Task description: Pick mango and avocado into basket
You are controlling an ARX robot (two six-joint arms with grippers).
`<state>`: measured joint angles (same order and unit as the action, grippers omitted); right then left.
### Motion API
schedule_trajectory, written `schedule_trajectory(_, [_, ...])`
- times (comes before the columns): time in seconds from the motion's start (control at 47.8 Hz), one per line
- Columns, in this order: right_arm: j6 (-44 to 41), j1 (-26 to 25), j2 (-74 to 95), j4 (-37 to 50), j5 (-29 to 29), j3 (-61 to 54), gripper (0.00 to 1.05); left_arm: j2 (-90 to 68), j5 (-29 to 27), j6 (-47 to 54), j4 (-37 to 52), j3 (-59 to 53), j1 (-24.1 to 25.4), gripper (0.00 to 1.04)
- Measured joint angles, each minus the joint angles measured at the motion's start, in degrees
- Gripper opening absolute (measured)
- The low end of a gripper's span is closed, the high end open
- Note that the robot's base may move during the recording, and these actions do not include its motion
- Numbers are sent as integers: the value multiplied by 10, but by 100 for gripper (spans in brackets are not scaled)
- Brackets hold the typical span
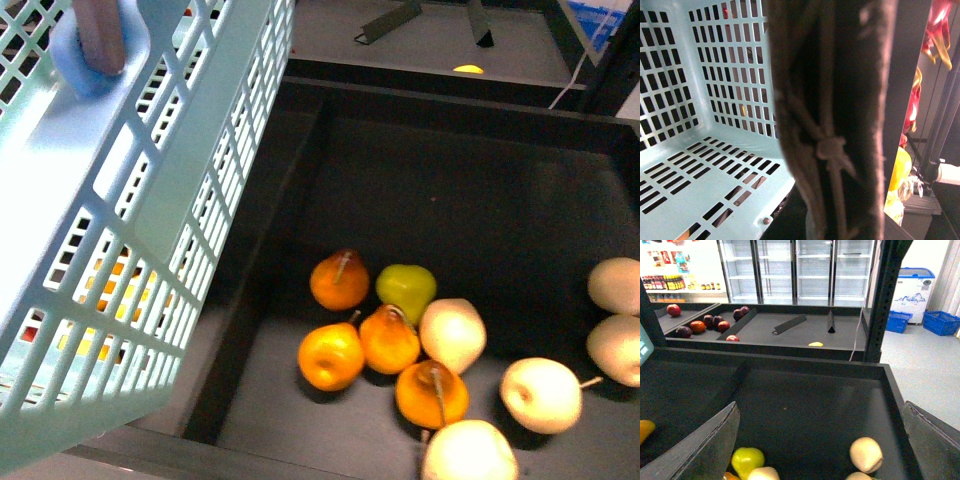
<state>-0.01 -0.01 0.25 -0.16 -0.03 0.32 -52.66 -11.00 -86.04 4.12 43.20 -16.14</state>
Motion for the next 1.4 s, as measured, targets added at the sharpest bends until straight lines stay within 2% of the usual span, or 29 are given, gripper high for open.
schedule_trajectory(1.401, [0,0,0,1,0,0,97,0,-3,0,0,0,0,7])
